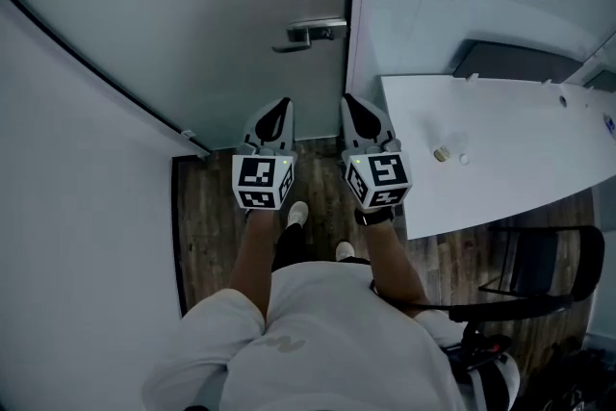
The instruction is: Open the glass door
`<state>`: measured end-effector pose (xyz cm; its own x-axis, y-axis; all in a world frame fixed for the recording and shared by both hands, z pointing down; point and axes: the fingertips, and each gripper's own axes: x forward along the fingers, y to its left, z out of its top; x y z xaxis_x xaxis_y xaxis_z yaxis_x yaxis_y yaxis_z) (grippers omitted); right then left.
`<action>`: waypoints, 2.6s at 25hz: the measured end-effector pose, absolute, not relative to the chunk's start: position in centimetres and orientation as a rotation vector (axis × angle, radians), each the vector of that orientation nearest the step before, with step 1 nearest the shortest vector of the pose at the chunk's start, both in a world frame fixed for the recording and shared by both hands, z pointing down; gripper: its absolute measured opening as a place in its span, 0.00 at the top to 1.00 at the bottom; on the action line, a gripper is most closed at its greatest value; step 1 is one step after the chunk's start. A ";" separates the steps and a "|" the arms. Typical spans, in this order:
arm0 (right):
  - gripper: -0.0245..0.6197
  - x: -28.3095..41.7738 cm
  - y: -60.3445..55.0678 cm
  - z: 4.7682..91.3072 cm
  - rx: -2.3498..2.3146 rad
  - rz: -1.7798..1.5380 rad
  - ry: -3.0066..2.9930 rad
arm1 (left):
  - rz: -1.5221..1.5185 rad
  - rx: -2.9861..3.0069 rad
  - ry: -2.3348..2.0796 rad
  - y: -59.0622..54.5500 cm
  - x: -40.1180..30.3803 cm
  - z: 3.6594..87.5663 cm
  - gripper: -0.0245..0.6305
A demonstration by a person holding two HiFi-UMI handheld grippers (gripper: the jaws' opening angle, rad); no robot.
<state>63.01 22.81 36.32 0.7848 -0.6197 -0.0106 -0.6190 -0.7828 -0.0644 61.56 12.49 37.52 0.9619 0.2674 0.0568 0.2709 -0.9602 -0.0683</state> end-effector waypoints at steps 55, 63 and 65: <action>0.97 83.5 20.2 47.4 -2.973 -0.409 0.570 | -0.563 -2.011 -0.878 7.8 87.8 57.0 0.82; 0.97 83.3 20.5 46.1 -2.985 -0.389 0.579 | -0.548 -2.134 -0.887 7.3 87.9 57.4 0.81; 0.97 83.0 21.6 45.8 -2.996 -0.370 0.552 | -0.529 -2.141 -0.879 7.4 88.0 57.4 0.81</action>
<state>83.03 21.55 45.76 0.9064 -0.3594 0.2220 -0.3419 -0.9328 -0.1141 87.99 7.43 57.43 0.6786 0.4197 0.6028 0.7291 -0.4841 -0.4838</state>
